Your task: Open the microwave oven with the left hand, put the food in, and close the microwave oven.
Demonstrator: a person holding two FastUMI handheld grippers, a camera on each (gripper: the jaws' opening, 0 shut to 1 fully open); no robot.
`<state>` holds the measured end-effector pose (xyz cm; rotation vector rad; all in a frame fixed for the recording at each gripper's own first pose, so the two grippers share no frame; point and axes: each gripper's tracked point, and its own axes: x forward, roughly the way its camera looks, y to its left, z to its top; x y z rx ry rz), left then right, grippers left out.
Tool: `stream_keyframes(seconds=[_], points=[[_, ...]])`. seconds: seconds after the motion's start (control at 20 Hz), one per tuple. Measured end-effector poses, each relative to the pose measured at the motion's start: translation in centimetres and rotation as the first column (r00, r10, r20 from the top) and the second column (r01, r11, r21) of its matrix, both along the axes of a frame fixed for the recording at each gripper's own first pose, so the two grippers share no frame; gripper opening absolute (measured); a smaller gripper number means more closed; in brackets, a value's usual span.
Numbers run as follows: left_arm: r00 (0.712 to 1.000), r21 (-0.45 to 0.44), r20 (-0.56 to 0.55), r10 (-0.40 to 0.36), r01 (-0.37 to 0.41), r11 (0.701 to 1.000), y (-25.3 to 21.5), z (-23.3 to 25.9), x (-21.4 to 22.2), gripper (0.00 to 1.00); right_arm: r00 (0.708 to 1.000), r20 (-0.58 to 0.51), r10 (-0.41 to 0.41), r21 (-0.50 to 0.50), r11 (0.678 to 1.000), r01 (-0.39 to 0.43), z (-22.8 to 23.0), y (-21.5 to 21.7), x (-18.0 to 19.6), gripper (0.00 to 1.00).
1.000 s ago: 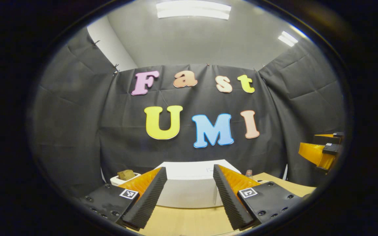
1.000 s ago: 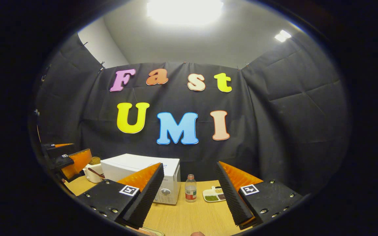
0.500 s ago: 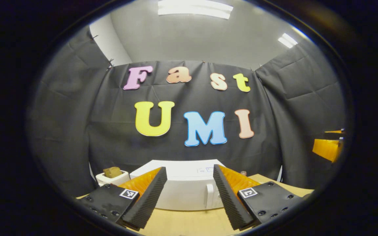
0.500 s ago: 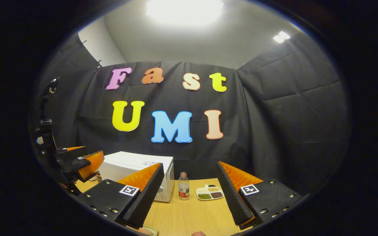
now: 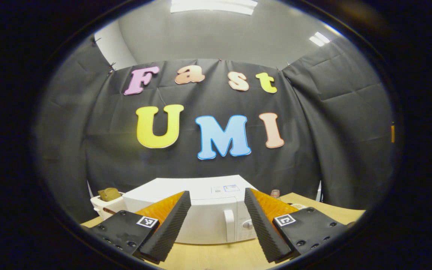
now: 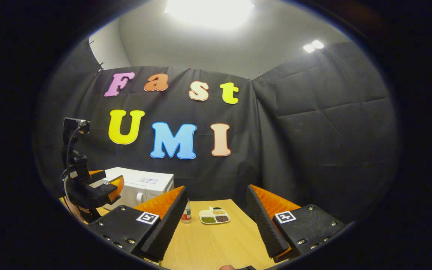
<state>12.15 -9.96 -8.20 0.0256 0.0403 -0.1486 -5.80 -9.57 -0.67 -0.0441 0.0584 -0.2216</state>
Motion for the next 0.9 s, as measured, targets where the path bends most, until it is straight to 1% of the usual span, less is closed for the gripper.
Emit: stream_keyframes(seconds=[0.25, 0.4, 0.45, 0.55, 0.6, 0.75, 0.8, 0.85, 0.9], points=[[0.999, 0.046, -0.050, -0.019, 0.021, 0.999, -2.6, -4.6, 3.5, 0.97, 0.997, -0.023, -0.070, -0.005, 0.998, 0.069, -0.4, -2.5, -1.7, 0.96], [0.993, 0.060, -0.116, -0.014, 0.021, 0.998, -3.6, -8.3, 5.4, 0.96, 0.994, -0.034, -0.100, -0.017, 0.995, 0.100, -0.5, -3.6, -2.6, 0.96], [0.990, 0.060, -0.143, -0.011, 0.019, 0.998, -3.7, -9.6, 5.8, 0.98, 0.993, -0.038, -0.109, -0.020, 0.994, 0.108, -0.6, -3.9, -2.7, 0.96], [0.980, 0.055, -0.197, 0.005, 0.006, 0.998, -3.9, -12.0, 6.5, 0.97, 0.991, -0.048, -0.122, -0.024, 0.992, 0.120, -0.8, -4.4, -2.9, 0.96], [0.976, 0.054, -0.216, 0.013, -0.001, 0.999, -3.8, -13.0, 7.0, 0.94, 0.991, -0.053, -0.126, -0.025, 0.992, 0.125, -0.9, -4.6, -3.1, 0.96], [0.964, 0.072, -0.265, 0.025, -0.007, 0.997, -3.8, -15.4, 7.8, 0.97, 0.989, -0.066, -0.134, -0.031, 0.991, 0.132, -1.2, -5.0, -3.3, 0.96], [0.960, 0.083, -0.277, 0.029, -0.006, 0.997, -3.8, -16.0, 8.2, 0.94, 0.989, -0.070, -0.134, -0.034, 0.991, 0.132, -1.3, -5.0, -3.4, 0.96], [0.958, 0.090, -0.286, 0.027, -0.001, 0.996, -3.9, -16.5, 8.4, 0.97, 0.988, -0.074, -0.132, -0.037, 0.991, 0.130, -1.4, -4.9, -3.4, 0.96], [0.956, 0.096, -0.291, 0.027, 0.001, 0.995, -4.0, -16.8, 8.8, 0.96, 0.988, -0.078, -0.131, -0.039, 0.991, 0.128, -1.4, -4.9, -3.4, 0.96]])
